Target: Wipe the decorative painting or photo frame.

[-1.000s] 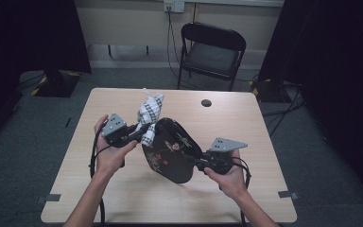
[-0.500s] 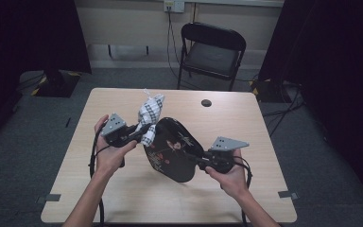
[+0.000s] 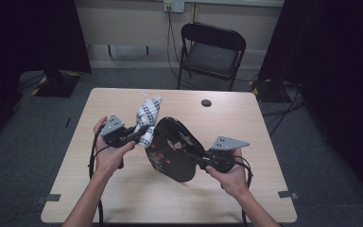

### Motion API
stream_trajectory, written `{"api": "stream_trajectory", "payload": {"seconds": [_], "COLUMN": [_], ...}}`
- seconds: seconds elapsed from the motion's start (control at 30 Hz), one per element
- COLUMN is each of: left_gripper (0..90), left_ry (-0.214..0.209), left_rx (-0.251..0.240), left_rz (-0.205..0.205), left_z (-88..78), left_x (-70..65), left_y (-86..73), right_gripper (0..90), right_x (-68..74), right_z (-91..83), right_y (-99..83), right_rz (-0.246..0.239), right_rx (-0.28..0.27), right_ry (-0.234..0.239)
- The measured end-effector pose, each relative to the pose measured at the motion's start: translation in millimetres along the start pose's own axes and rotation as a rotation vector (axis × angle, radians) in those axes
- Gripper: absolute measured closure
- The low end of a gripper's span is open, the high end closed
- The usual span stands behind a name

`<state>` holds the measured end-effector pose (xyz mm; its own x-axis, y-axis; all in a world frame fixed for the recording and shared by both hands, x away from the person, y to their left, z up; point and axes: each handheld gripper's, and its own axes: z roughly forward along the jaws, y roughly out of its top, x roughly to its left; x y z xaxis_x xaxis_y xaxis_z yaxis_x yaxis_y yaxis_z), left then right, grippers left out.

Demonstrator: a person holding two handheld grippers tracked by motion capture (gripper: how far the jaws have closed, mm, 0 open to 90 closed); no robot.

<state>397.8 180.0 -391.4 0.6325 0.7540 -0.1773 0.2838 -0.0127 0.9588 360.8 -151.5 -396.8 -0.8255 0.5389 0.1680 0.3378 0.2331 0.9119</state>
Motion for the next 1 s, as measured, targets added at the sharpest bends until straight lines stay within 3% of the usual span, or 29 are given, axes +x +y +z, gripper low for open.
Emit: {"api": "stream_trajectory", "payload": {"seconds": [0.13, 0.2, 0.23, 0.33, 0.47, 0.53, 0.63, 0.67, 0.77, 0.87, 0.9, 1.0], "left_gripper": [77.7, 77.7, 77.7, 77.6, 77.6, 77.4, 77.3, 77.3, 77.3, 77.3, 77.3, 77.3], "left_ry": [0.001, 0.047, 0.058, 0.044, -0.004, -0.026, -0.006, -0.006, 0.048, 0.048, 0.036, 0.025], "left_rx": [-0.003, 0.035, 0.05, 0.076, 0.034, 0.003, -0.002, 0.003, 0.066, 0.1, 0.099, 0.101], "left_rz": [0.002, 0.051, 0.048, -0.013, -0.059, -0.05, -0.004, -0.003, 0.025, -0.011, -0.042, -0.065], "left_z": [2.4, 4.4, 5.8, 7.5, 3.6, 1.5, 2.9, 3.4, 5.1, 7.6, 7.9, 6.3], "left_x": [2.3, 4.0, 6.9, 15.4, 12.6, 5.6, 0.2, 1.9, 7.8, 16.0, 18.6, 20.7], "left_y": [-3.8, -7.7, -11.1, -17.6, -10.3, -2.9, -1.4, -2.9, -10.7, -18.5, -20.2, -20.3], "right_gripper": [77.9, 77.9, 78.0, 77.6, 77.3, 76.9, 76.9, 77.1, 77.2, 77.3, 77.3, 77.2], "right_x": [-0.5, -1.0, -1.1, -1.9, -3.0, -3.4, -3.3, -3.3, -3.0, -3.4, -3.6, -4.2], "right_z": [-0.9, -1.0, -1.0, -1.3, -1.6, -1.5, -1.8, -1.9, -2.0, -2.0, -1.9, -1.7], "right_y": [0.0, 0.0, 0.1, 0.6, 0.4, 0.2, -0.2, -0.4, -0.5, -0.5, -0.4, -0.3], "right_rz": [0.001, 0.001, 0.0, -0.003, 0.001, 0.002, 0.0, 0.0, -0.001, 0.0, 0.0, 0.0], "right_rx": [0.001, -0.001, -0.002, -0.005, -0.005, -0.005, -0.004, -0.003, -0.003, -0.003, -0.003, -0.004], "right_ry": [-0.009, -0.01, -0.012, -0.023, -0.024, -0.023, -0.025, -0.025, -0.027, -0.027, -0.03, -0.032]}}
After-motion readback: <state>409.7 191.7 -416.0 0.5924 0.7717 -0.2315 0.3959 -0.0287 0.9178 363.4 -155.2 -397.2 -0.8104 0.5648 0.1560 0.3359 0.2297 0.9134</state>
